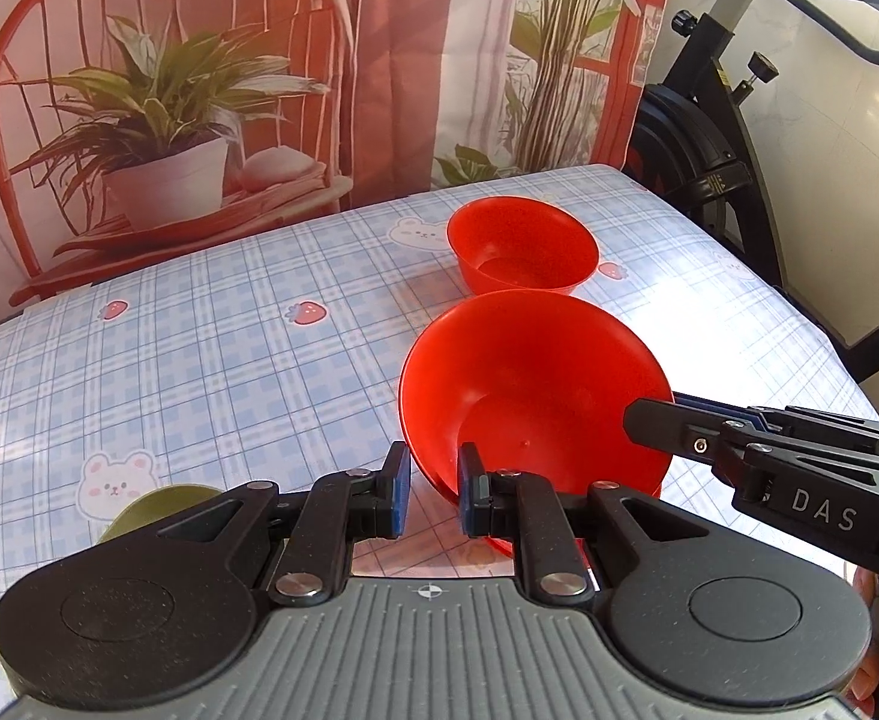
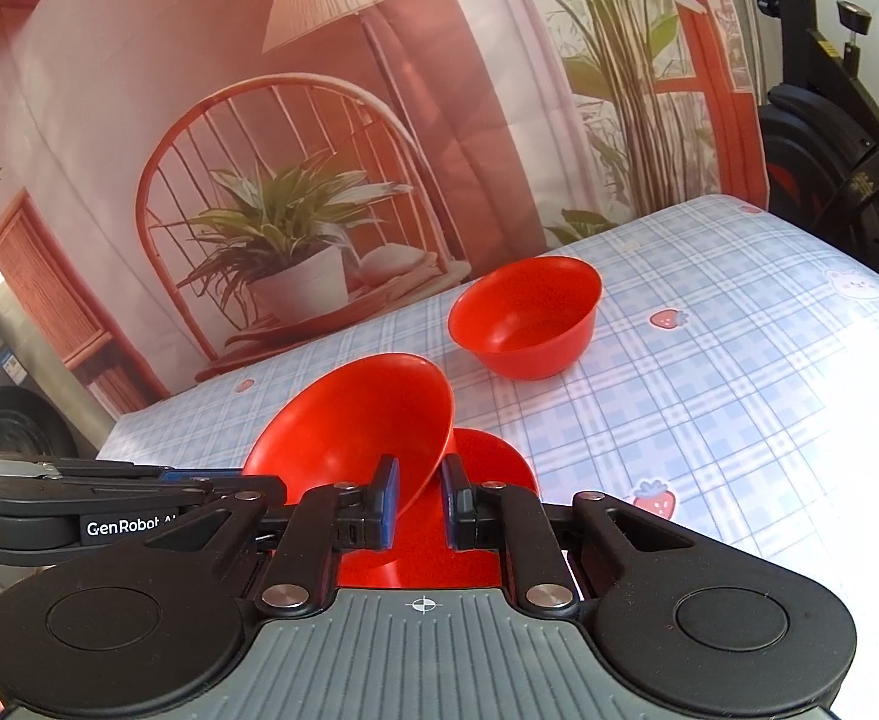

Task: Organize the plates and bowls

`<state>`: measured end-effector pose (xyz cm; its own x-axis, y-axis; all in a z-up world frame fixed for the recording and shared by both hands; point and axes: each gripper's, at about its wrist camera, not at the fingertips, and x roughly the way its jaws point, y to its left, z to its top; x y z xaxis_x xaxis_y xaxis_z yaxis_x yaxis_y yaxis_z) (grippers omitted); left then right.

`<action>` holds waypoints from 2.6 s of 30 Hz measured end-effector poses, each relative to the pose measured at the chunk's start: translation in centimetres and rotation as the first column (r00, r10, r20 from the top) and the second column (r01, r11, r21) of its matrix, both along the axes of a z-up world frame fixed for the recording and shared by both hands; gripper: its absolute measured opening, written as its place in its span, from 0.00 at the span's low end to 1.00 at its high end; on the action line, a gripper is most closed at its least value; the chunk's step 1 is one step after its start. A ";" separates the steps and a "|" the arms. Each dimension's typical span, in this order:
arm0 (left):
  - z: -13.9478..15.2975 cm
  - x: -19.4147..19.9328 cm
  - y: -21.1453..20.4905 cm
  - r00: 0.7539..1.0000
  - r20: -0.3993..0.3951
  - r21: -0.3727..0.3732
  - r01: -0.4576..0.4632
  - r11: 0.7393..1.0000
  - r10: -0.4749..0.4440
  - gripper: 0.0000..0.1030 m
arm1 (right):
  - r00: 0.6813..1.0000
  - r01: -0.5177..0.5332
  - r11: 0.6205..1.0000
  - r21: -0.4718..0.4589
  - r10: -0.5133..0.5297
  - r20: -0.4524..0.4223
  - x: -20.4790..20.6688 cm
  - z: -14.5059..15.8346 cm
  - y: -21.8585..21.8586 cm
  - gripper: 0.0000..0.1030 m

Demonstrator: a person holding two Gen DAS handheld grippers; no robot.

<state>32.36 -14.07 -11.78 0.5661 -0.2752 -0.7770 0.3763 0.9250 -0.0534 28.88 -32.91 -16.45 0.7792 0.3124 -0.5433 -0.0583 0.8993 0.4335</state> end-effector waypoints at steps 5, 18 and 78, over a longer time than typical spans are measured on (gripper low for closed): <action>-0.9 0.1 -0.6 1.000 -0.026 0.019 0.007 1.000 -0.007 0.17 | 1.000 0.005 1.000 0.007 -0.005 -0.017 -0.1 -0.8 -0.3 0.14; -2.0 0.3 -1.3 0.998 -0.060 0.044 0.038 0.998 -0.036 0.19 | 0.998 0.030 1.000 0.002 -0.030 -0.049 -0.1 -2.0 -0.7 0.14; -2.6 13.3 -4.4 0.999 -0.024 -0.177 -0.043 0.983 0.039 0.32 | 0.999 0.045 0.987 -0.152 -0.040 0.034 15.0 -2.4 -6.1 0.56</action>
<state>45.65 -18.47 -14.36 0.5644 -0.3864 -0.7295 0.3355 0.9148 -0.2249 43.91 -39.03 -18.82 0.8073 0.1941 -0.5574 -0.0299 0.9566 0.2898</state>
